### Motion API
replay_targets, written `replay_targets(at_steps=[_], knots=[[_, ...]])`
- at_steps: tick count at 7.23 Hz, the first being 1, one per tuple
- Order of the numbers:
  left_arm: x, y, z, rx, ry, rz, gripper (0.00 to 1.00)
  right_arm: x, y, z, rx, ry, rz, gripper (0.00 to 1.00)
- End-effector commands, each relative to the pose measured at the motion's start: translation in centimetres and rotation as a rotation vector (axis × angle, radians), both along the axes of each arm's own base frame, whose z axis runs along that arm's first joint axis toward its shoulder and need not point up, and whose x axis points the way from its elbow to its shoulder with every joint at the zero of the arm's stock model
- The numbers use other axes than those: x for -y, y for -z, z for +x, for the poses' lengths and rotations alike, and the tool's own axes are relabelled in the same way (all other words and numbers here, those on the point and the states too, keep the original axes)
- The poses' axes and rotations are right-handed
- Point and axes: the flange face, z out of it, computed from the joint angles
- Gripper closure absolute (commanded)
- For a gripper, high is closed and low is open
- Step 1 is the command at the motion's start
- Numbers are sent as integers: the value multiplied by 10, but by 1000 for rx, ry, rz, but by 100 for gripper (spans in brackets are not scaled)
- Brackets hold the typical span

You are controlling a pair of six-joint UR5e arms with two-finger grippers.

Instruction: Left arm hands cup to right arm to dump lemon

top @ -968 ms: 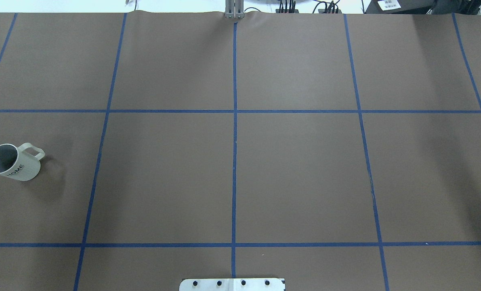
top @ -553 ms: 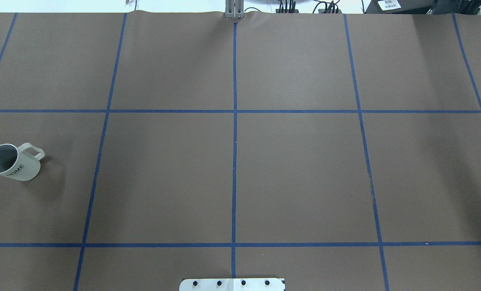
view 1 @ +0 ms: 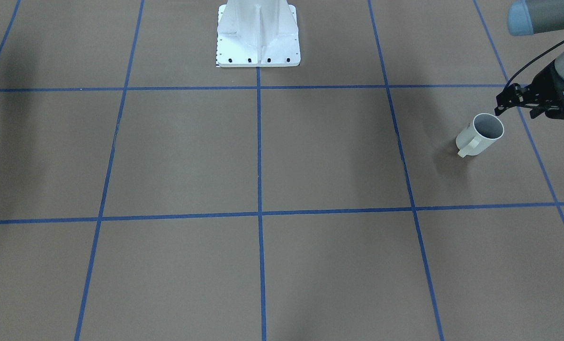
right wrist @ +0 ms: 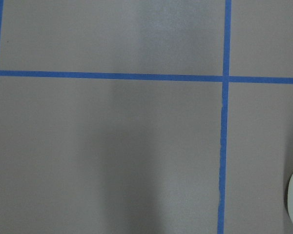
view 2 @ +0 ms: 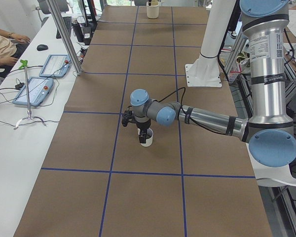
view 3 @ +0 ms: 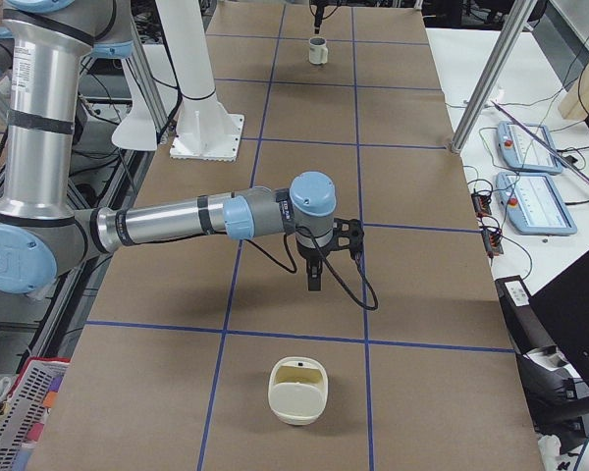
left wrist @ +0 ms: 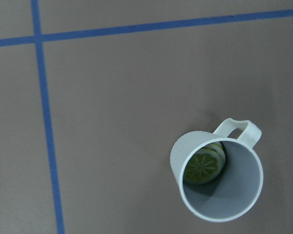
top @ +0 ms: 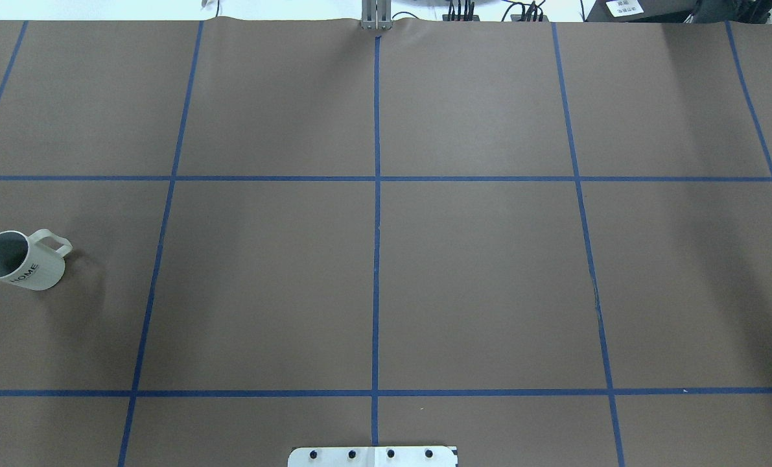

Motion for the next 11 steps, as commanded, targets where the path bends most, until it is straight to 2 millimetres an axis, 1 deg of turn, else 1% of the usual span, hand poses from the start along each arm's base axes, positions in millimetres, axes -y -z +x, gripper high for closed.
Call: replay_targets(at_steps=[1, 2, 3, 4, 6, 7, 8, 9, 10, 11], knots=[[15, -21, 10, -1, -2, 6, 1, 1, -4, -3, -3, 8, -4, 0], [19, -21, 13, -9, 1, 15, 1, 1, -3, -3, -6, 7, -2, 0], [17, -21, 20, -9, -11, 14, 7, 1, -5, -3, -6, 7, -5, 0], [16, -23, 21, -8, -16, 12, 24, 2, -4, -5, -6, 9, -7, 0], [13, -30, 29, -1, -33, 1, 43, 4, -5, -8, -6, 18, -5, 0], [12, -31, 30, -1, -36, -2, 64, 6, -6, -8, -8, 20, -6, 0], [12, -30, 30, -3, -36, -5, 97, 6, -5, -8, -4, 15, -9, 0], [9, -23, 33, -46, -52, -33, 100, 6, -5, -9, -3, 15, -9, 0], [6, -23, 37, -92, -69, -76, 100, 6, -5, -9, -4, 17, -1, 0], [6, -14, 37, -105, -59, -106, 100, 7, -1, -9, 1, 15, 24, 0]])
